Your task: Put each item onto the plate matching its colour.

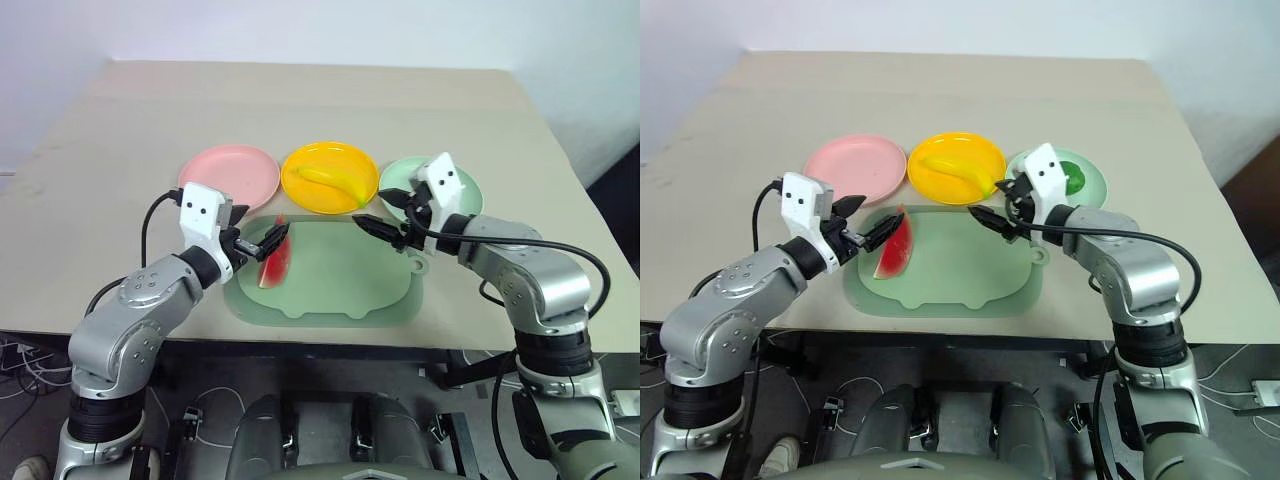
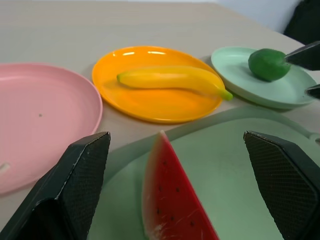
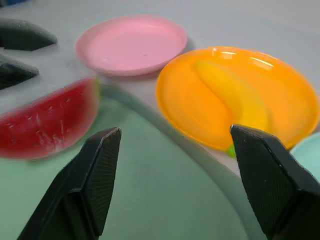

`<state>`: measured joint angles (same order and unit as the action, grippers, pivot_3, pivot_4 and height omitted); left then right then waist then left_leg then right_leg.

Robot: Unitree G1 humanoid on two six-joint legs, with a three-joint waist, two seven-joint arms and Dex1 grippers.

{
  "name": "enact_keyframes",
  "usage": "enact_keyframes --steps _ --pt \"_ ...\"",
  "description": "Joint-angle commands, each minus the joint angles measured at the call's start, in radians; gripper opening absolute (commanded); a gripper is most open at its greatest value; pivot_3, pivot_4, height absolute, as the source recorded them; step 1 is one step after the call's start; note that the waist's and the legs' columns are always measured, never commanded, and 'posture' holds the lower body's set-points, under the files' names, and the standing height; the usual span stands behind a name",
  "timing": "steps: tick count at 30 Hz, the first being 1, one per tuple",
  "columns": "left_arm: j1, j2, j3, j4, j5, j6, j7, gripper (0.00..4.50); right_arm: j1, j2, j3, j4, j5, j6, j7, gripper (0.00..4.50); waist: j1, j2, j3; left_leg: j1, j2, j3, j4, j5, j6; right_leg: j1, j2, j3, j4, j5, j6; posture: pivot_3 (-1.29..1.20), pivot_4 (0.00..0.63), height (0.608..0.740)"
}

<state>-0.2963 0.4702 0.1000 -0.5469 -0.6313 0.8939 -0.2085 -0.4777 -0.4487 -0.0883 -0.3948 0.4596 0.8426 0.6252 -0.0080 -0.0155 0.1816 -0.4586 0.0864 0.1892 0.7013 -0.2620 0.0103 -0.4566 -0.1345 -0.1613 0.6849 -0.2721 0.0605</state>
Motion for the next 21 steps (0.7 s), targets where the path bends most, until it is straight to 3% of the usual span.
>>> enact_keyframes --steps 1,10,21 --pt "-0.022 -0.01 -0.007 -0.002 0.017 0.042 0.031 4.5 0.055 -0.012 -0.066 -0.14 0.107 -0.061 0.062 3.68 -0.002 0.0 0.0 0.0 0.0 0.0 0.0 0.0 0.0 0.0 0.0 0.0 0.0 0.0 0.0 0.0 0.15 0.695" --pt "-0.06 -0.058 -0.04 0.027 0.063 0.098 0.082 4.5 0.092 -0.057 -0.006 -0.143 0.101 -0.114 0.074 3.68 -0.003 0.0 0.0 0.014 0.0 -0.001 -0.001 0.0 0.0 0.013 0.0 0.0 -0.002 0.0 0.0 0.0 0.15 0.695" --pt "-0.108 -0.085 -0.064 0.04 0.095 0.289 0.135 4.5 0.077 -0.075 0.03 -0.107 0.079 -0.133 0.051 3.68 -0.002 -0.001 0.0 0.014 0.0 -0.001 -0.001 0.0 0.0 0.014 -0.001 0.0 -0.002 0.0 0.0 0.0 0.15 0.695"
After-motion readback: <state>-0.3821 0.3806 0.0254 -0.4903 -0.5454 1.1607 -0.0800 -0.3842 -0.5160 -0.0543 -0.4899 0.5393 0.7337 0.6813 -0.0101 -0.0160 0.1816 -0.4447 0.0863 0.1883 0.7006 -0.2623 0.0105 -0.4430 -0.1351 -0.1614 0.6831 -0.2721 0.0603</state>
